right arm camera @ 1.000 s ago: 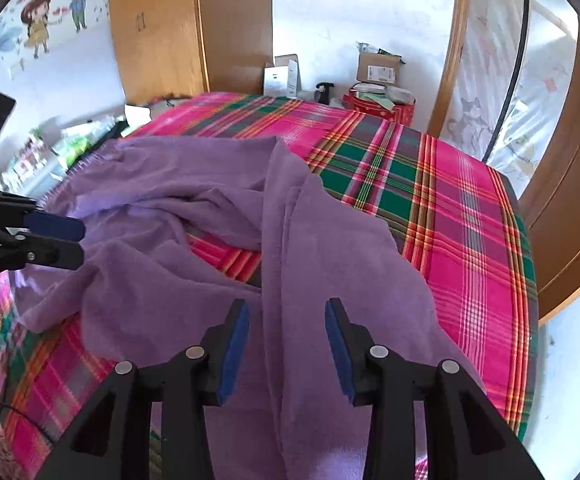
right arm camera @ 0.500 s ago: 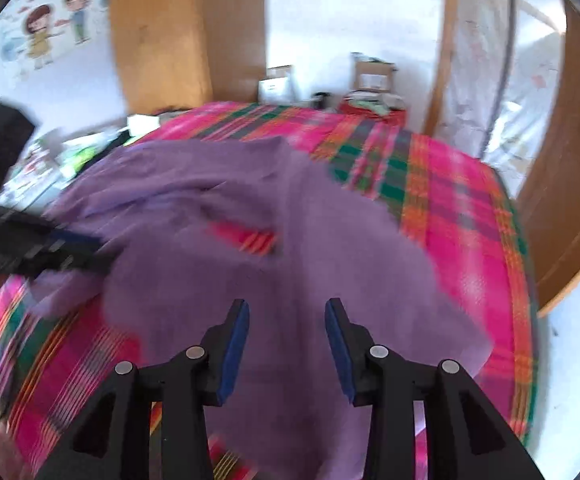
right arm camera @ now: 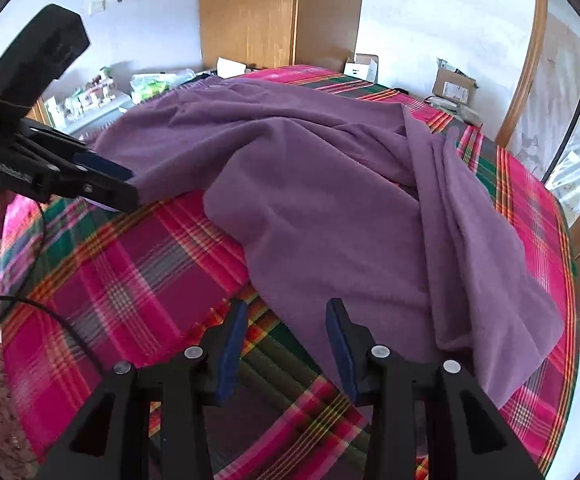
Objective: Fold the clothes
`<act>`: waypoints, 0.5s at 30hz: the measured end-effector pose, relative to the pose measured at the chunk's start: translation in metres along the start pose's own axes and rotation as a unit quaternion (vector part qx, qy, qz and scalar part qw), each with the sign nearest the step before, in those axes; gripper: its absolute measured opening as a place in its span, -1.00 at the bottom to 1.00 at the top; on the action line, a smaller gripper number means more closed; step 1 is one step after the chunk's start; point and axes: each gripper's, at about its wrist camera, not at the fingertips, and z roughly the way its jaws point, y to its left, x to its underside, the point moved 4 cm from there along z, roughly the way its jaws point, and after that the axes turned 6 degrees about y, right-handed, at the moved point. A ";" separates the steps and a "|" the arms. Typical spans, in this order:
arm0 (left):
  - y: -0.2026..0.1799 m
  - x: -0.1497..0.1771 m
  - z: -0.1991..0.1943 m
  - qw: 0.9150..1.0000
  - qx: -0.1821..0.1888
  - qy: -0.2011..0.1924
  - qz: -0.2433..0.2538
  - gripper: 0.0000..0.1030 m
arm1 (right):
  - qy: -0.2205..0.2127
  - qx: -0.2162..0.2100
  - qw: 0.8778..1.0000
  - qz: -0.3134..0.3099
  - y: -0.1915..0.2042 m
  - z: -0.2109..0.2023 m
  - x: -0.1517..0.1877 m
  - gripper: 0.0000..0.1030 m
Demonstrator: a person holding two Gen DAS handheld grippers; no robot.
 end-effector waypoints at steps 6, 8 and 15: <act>0.024 0.016 -0.004 0.999 0.004 -0.005 -0.049 -0.13 | 0.002 -0.002 1.000 0.016 -0.003 0.006 0.000 -0.20; 0.035 0.022 -0.009 0.997 0.008 -0.013 -0.070 -0.13 | 0.002 -0.003 1.000 0.021 -0.004 0.005 0.002 -0.30; 0.074 0.037 -0.030 0.988 0.007 -0.051 -0.146 -0.13 | 0.004 0.004 0.999 0.041 -0.007 0.004 0.001 -0.87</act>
